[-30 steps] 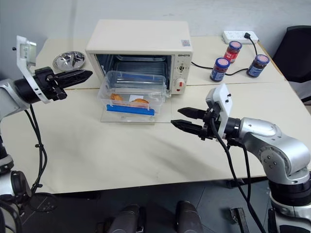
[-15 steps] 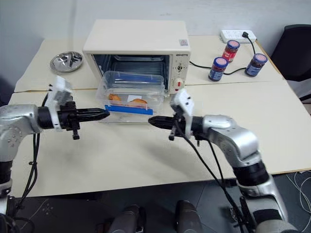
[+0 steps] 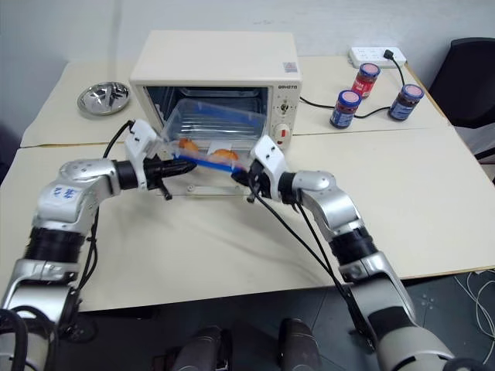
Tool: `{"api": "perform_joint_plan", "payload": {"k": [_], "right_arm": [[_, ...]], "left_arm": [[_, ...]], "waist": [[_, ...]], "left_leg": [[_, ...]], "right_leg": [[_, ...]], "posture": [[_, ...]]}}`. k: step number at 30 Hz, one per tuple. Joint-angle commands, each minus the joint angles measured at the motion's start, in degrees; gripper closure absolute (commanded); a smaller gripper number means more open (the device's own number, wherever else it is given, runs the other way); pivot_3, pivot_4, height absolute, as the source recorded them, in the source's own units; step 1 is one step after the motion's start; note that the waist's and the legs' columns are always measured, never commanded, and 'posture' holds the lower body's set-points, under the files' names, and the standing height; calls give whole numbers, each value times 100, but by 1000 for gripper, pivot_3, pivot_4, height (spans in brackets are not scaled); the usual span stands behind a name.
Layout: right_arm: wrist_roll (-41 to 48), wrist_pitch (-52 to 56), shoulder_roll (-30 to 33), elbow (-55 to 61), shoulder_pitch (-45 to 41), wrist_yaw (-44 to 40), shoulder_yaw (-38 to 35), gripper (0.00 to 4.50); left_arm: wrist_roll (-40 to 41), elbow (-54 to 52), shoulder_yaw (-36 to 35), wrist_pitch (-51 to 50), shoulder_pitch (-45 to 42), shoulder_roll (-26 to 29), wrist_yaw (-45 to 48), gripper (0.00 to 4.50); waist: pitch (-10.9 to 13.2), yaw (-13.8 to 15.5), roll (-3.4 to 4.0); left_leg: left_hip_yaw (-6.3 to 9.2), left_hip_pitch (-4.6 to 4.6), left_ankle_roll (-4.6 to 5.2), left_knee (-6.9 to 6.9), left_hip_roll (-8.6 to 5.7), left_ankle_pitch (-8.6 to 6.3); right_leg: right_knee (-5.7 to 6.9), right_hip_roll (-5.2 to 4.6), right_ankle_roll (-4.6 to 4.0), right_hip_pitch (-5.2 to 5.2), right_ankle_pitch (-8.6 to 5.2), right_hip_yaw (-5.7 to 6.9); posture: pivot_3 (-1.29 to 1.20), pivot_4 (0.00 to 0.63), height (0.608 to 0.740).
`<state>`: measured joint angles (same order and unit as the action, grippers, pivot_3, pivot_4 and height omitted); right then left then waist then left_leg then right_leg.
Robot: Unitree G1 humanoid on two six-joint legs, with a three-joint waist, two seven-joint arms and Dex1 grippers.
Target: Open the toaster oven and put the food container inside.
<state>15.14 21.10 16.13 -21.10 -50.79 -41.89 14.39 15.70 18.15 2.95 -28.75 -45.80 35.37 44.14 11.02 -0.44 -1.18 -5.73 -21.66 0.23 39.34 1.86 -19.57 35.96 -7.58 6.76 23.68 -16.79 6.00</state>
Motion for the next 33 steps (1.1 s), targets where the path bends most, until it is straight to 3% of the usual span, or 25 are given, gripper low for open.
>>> {"api": "perform_joint_plan", "payload": {"k": [1,4,7,15,20,26,29,33], "right_arm": [[-255,-759,-374,-1166,-734,775,-572,4467],[-435,-1315,-598,-2145,-1263,1266,-851,4467],[-522,-1650,-706,-2696,-1575,1404,-1020,4467],[-666,-2023,-826,-2986,-1656,1221,-1168,4467],[-377,-1102,-559,-1176,-874,576,-1103,4467],[402,881,355,2167,930,-30,-1096,4467],[933,1642,957,3466,1837,-365,-1143,4500],[1311,2172,1369,4284,2646,-417,-1206,4500]], "left_arm": [[-523,1278,-103,652,-817,-486,-944,4500],[-659,2194,-299,917,-1404,-866,-1543,4500],[-754,2511,-318,1223,-1618,-999,-1574,4500],[-604,2855,-753,1439,-1884,-1025,-1710,4500],[67,1083,-995,369,-1188,-512,-680,4500],[1460,-1382,-1761,-1581,-107,884,410,4500],[1929,-2064,-2209,-2015,416,1620,865,3630],[2276,-2581,-2737,-2128,1193,2474,1627,2399]], "waist": [[0,3,0],[0,-18,0],[0,-132,0],[0,-332,1],[1,-407,1],[1,-401,3],[2,-346,3],[2,-214,3]], "left_leg": [[1,-1,-1,1,0,1],[7,-9,-1,-2,-1,2],[17,-12,-1,-17,-5,1],[20,-15,-4,-25,-2,2],[29,-15,-9,-24,0,6],[71,-44,-9,-22,-1,5],[94,-44,-9,-19,-2,5],[66,-31,-8,-11,0,8]], "right_leg": [[0,1,0,1,0,1],[-2,-1,1,5,0,7],[-3,-5,1,9,0,19],[-5,-12,1,11,0,51],[1,-12,1,12,0,51],[-2,-12,1,29,0,49],[-3,-11,1,28,0,47],[-1,-9,0,26,0,23]], "posture": [[0,150,740],[0,150,740],[0,150,740],[0,150,740],[0,150,740],[0,150,740],[0,150,740],[0,150,740]]}}
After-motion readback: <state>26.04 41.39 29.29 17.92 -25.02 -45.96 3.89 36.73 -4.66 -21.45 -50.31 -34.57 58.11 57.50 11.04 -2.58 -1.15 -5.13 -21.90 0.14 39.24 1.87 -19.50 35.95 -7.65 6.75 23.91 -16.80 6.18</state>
